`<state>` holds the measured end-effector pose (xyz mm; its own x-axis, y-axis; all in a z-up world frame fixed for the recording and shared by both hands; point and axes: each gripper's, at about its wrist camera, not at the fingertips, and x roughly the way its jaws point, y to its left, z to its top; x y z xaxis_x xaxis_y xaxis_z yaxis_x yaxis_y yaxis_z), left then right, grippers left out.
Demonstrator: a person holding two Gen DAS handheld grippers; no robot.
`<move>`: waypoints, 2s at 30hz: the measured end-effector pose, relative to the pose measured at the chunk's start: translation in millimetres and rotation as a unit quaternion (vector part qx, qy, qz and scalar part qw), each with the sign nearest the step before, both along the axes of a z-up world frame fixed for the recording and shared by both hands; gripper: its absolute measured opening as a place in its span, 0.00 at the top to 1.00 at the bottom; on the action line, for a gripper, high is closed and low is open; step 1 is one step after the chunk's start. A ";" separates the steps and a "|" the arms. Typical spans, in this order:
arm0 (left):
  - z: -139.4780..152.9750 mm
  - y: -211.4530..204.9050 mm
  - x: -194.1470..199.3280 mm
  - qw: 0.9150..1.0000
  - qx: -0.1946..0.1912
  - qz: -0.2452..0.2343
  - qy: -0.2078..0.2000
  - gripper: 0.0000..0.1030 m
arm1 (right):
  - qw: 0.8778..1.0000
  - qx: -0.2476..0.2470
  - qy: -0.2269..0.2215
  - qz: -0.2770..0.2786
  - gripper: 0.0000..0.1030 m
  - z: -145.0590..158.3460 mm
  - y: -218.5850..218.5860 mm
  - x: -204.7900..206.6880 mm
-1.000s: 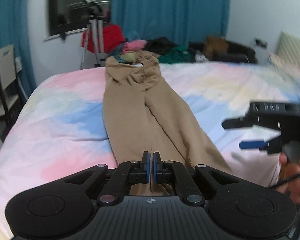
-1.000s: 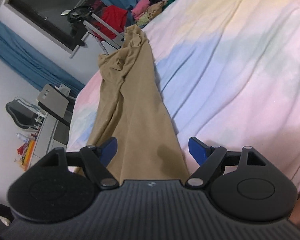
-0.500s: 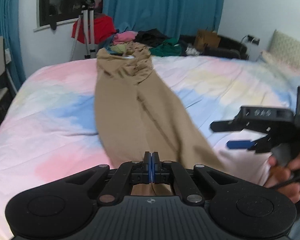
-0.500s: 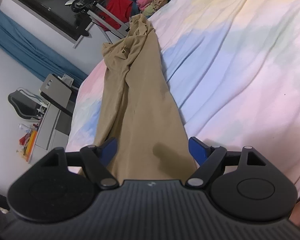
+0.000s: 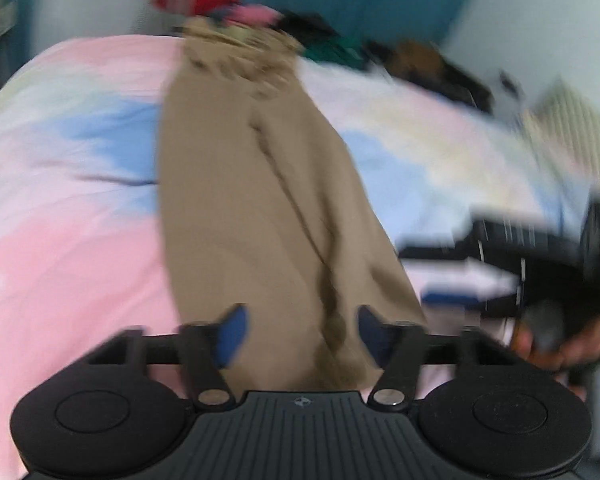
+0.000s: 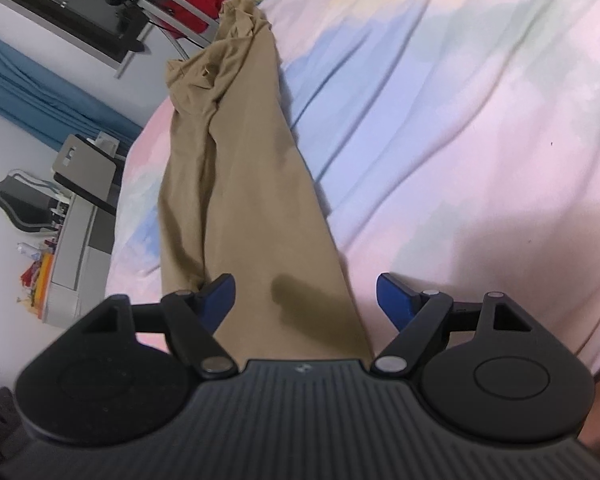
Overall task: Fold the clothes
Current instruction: 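Grasp the hem end with the right tool while the left tool holds it, then lift the hem end with both tools and fold it toward the collar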
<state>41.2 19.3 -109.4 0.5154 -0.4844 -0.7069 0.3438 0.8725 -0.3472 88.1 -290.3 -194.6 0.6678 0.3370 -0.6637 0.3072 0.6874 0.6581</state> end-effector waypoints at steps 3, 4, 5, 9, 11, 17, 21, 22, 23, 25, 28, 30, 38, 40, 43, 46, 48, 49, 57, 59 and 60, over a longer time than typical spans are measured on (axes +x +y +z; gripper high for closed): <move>-12.7 15.2 12.8 0.998 -0.007 0.047 0.048 0.30 | 1.000 -0.009 0.007 0.009 0.22 -2.9 3.2 2.1; -17.4 19.9 17.2 0.996 -0.008 0.062 0.065 0.30 | 1.000 -0.013 0.010 0.015 0.22 -4.3 5.1 3.2; -21.4 20.4 19.9 0.995 -0.009 0.067 0.076 0.30 | 1.000 -0.016 0.012 0.021 0.22 -5.9 7.0 4.3; -27.2 12.5 22.3 0.994 -0.019 0.036 0.099 0.31 | 0.998 -0.027 0.023 0.053 0.23 -10.4 17.1 7.4; -29.1 6.2 18.3 0.994 -0.026 0.010 0.106 0.38 | 0.997 -0.028 0.026 0.072 0.27 -10.4 23.0 6.7; -26.6 -0.6 -2.7 0.996 0.010 -0.024 0.081 0.85 | 0.988 -0.045 0.059 0.134 0.76 -6.2 46.5 -10.5; -11.7 13.9 -8.3 0.999 -0.010 -0.005 0.050 0.92 | 0.983 -0.082 0.052 0.153 0.85 8.7 54.3 -18.6; -5.4 20.8 -9.8 0.999 -0.025 0.003 0.040 0.93 | 0.985 -0.082 0.043 0.148 0.86 15.3 51.5 -21.5; 1.9 27.6 -12.0 0.999 -0.041 0.011 0.031 0.93 | 0.986 -0.082 0.030 0.143 0.86 23.1 48.2 -25.5; 22.8 41.1 -20.1 0.996 -0.086 0.024 0.001 0.93 | 0.988 -0.084 -0.001 0.131 0.86 42.7 40.7 -33.3; 57.7 48.6 -31.2 0.990 -0.126 0.035 -0.050 0.93 | 0.990 -0.066 -0.050 0.112 0.86 80.2 26.7 -40.6; 80.9 47.3 -36.9 0.987 -0.134 0.034 -0.079 0.93 | 0.988 -0.069 -0.087 0.107 0.86 111.9 20.6 -44.8; 146.2 38.4 -94.7 0.978 -0.143 0.000 -0.154 0.93 | 0.972 -0.096 -0.190 0.101 0.86 200.8 -0.9 -86.6; 149.8 36.2 -124.5 0.978 -0.137 0.003 -0.155 0.93 | 0.970 -0.095 -0.198 0.107 0.86 206.8 -3.6 -101.1; 149.4 26.6 -165.5 0.980 -0.108 0.004 -0.168 0.93 | 0.970 -0.095 -0.191 0.114 0.86 201.4 -0.2 -131.5; 145.1 18.5 -178.2 0.981 -0.107 0.009 -0.163 0.93 | 0.974 -0.089 -0.180 0.106 0.86 191.3 4.5 -142.0; 144.3 17.8 -175.3 0.980 -0.103 0.010 -0.167 0.93 | 0.974 -0.091 -0.180 0.099 0.86 185.9 7.6 -131.2; 143.7 16.9 -169.3 0.981 -0.101 0.014 -0.166 0.93 | 0.974 -0.095 -0.181 0.096 0.86 183.7 9.0 -124.0; 141.7 2.9 -60.4 0.982 -0.071 0.040 -0.172 0.93 | 0.975 -0.105 -0.178 0.079 0.86 168.5 11.3 -43.3; 136.8 0.1 -28.7 0.982 -0.059 0.045 -0.174 0.93 | 0.975 -0.113 -0.176 0.075 0.86 162.1 12.8 -17.7; 133.5 -2.3 -11.9 0.982 -0.053 0.048 -0.173 0.93 | 0.975 -0.116 -0.175 0.074 0.86 158.8 13.5 -4.5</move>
<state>29.3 16.9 24.1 0.7629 -0.4830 -0.4298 0.3750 0.8721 -0.3144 83.7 -276.8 -35.8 0.8227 0.3138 -0.4740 -0.0212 0.8502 0.5260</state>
